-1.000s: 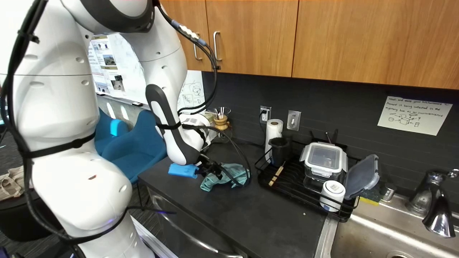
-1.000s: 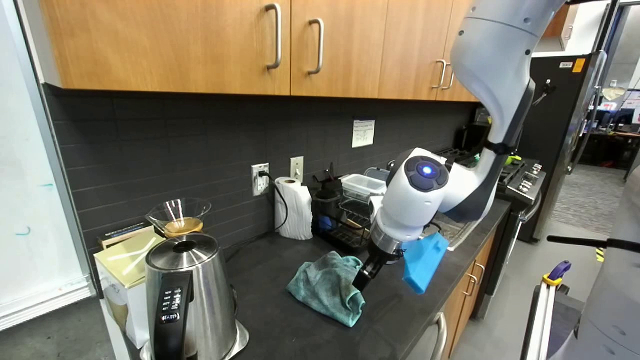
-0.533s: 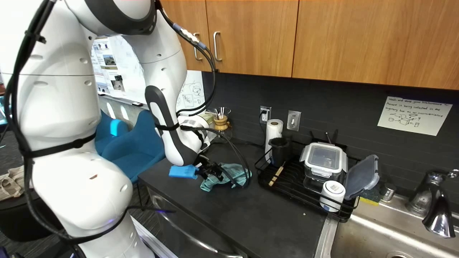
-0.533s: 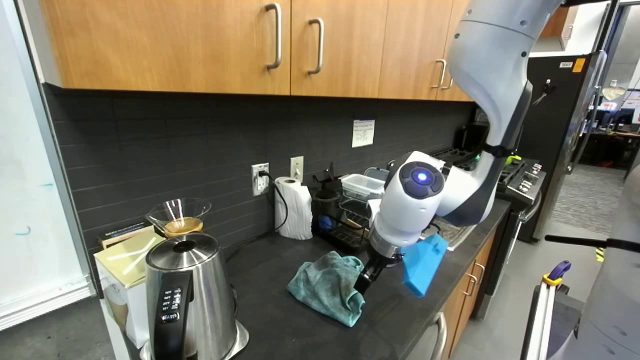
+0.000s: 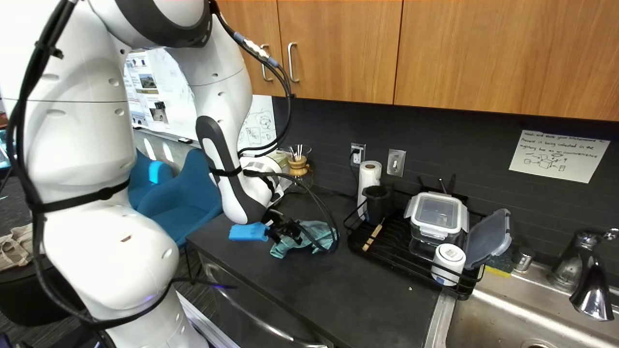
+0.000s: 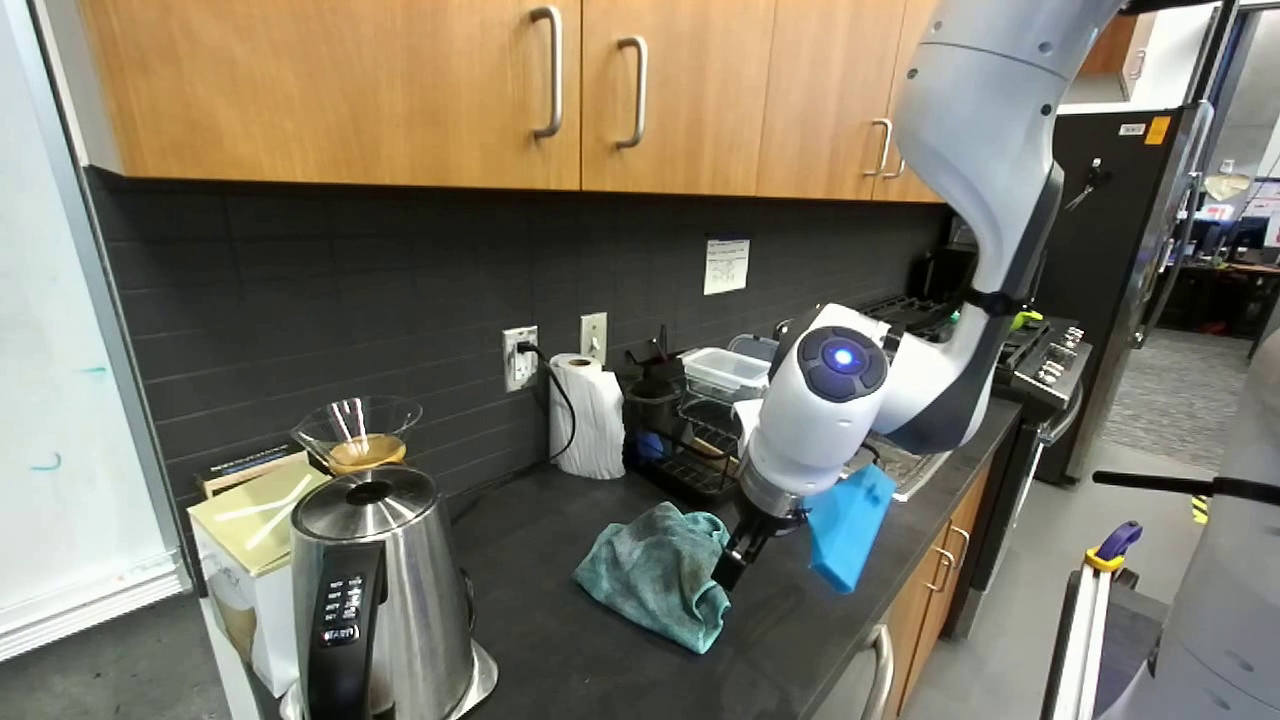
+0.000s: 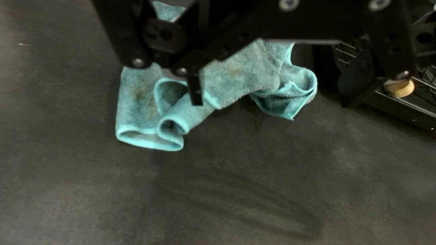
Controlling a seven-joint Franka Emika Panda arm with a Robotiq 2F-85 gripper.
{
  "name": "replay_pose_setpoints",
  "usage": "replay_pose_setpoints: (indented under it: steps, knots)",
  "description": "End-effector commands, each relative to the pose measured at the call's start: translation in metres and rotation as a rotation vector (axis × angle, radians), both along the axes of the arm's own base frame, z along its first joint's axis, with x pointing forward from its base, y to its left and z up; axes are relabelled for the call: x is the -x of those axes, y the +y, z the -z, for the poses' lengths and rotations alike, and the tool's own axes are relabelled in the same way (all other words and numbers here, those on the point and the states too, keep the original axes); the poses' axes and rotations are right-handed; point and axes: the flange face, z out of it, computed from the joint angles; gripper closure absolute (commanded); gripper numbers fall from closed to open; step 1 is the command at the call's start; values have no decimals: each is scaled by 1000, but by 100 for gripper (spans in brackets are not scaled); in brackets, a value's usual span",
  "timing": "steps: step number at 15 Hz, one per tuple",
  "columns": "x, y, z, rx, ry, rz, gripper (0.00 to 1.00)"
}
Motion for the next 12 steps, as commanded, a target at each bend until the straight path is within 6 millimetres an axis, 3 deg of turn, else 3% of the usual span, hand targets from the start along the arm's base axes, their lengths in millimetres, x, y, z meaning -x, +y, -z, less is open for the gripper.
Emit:
replay_pose_setpoints:
  steps: [1, 12]
  knots:
    - [-1, 4, 2, 44, 0, -45, 0]
    - [-8, 17, 7, 124, 16, -178, 0]
